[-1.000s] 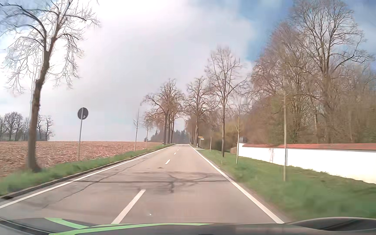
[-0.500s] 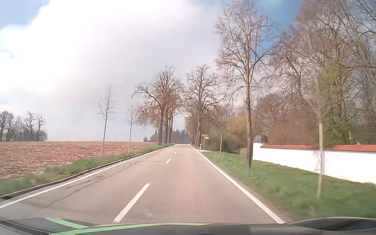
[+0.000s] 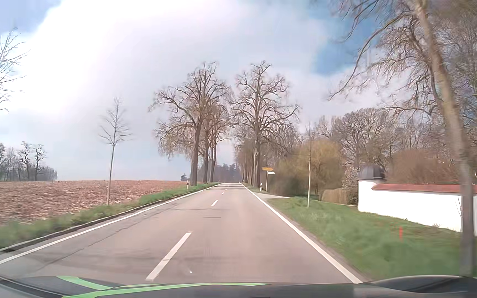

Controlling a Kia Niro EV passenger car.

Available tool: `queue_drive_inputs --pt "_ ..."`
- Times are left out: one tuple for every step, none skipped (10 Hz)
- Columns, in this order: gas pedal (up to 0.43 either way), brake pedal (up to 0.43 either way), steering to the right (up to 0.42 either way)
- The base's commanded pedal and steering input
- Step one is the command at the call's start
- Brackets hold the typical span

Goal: Follow the waypoints while adhering to traffic rules and regulations

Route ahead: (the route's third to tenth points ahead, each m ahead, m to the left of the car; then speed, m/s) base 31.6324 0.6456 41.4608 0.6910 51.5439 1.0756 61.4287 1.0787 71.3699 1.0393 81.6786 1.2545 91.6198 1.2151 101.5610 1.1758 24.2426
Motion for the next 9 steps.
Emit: queue_drive_inputs --pt "0.488 0.0 0.0" --pt "0.488 0.0 0.0" --pt "0.488 0.0 0.0" --pt "0.488 0.0 0.0" --pt "0.488 0.0 0.0" --pt "0.488 0.0 0.0" --pt "0.488 0.0 0.0" --pt "0.488 0.0 0.0" --pt "0.488 0.0 0.0"
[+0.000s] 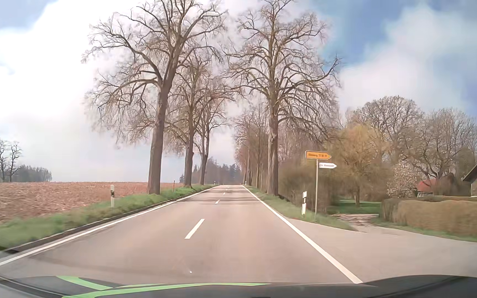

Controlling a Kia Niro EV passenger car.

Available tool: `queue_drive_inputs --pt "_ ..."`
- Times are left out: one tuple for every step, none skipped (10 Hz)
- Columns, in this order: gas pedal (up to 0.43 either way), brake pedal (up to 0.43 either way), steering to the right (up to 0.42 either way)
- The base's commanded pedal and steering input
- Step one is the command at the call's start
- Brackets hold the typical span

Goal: Follow the waypoints while adhering to traffic rules and regulations

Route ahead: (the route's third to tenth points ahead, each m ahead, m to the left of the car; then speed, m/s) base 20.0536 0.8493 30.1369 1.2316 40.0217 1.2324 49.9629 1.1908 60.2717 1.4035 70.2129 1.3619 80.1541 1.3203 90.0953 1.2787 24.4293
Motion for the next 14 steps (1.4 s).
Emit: queue_drive_inputs --pt "0.488 0.0 0.0" --pt "0.488 0.0 0.0" --pt "0.488 0.0 0.001" --pt "0.488 0.0 0.0" --pt "0.488 0.0 0.0" --pt "0.488 0.0 0.0" --pt "0.488 0.0 0.001" --pt "0.488 0.0 0.0" --pt "0.488 0.0 0.001" --pt "0.488 0.0 0.001" --pt "0.488 0.0 0.001" --pt "0.488 0.0 0.001" --pt "0.488 0.0 0.001" --pt "0.48 0.0 0.001"
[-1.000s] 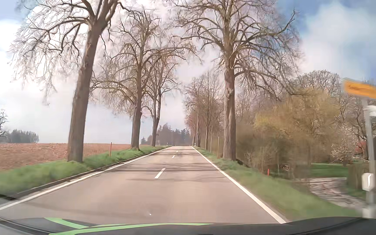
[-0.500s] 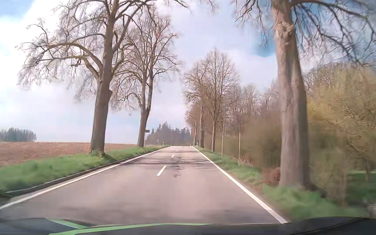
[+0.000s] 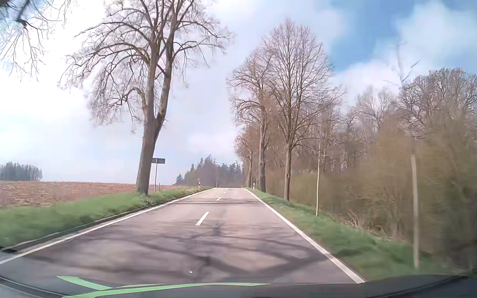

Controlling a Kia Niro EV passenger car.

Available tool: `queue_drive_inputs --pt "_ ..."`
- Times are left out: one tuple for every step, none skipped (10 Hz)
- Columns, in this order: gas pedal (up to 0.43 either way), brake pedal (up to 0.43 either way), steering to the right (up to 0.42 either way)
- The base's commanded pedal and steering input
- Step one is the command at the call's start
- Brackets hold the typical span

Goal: Follow the waypoints while adhering to traffic rules and regulations

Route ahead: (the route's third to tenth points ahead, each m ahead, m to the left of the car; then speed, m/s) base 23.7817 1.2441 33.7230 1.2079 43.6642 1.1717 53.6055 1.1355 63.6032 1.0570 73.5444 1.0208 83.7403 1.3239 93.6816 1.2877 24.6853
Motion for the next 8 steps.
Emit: queue_drive_inputs --pt "0.48 0.0 0.001" --pt "0.469 0.0 0.001" --pt "0.469 0.0 0.001" --pt "0.469 0.0 0.001" --pt "0.469 0.0 0.001" --pt "0.469 0.0 0.001" --pt "0.469 0.0 0.001" --pt "0.469 0.0 0.001"
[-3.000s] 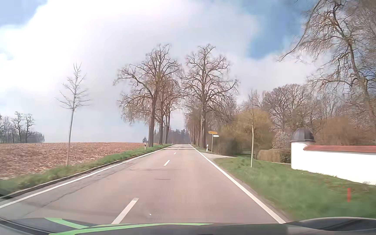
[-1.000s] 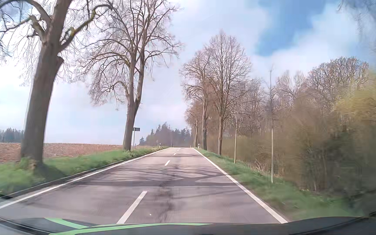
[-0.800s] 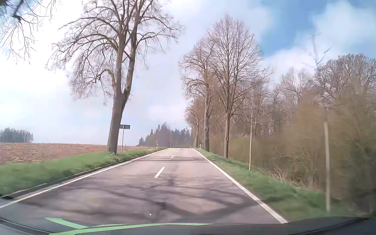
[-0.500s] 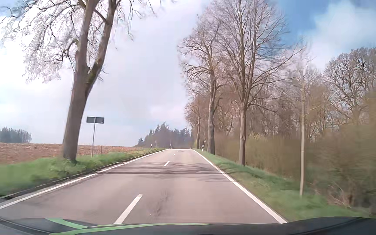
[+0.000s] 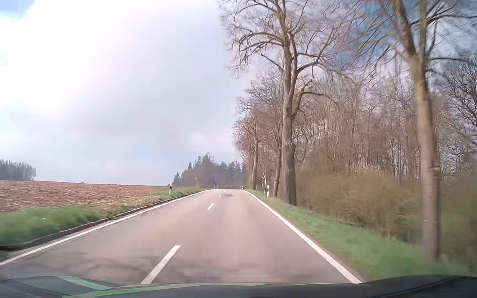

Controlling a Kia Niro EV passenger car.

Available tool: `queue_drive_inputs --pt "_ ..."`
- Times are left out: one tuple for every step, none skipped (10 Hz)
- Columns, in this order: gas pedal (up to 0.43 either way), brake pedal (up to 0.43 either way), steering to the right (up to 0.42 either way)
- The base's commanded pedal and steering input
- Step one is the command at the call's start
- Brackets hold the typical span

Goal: Follow the waypoints while adhering to traffic rules and regulations

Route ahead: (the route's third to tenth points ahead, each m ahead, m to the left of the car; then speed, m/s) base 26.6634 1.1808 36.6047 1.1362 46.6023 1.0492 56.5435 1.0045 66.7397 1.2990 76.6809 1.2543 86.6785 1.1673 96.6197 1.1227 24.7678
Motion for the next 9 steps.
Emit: queue_drive_inputs --pt "0.469 0.0 0.001" --pt "0.469 0.0 0.001" --pt "0.469 0.0 0.001" --pt "0.469 0.0 0.001" --pt "0.469 0.0 0.0" --pt "0.469 0.0 0.001" --pt "0.469 0.0 0.0" --pt "0.469 0.0 0.0" --pt "0.469 0.0 0.0"
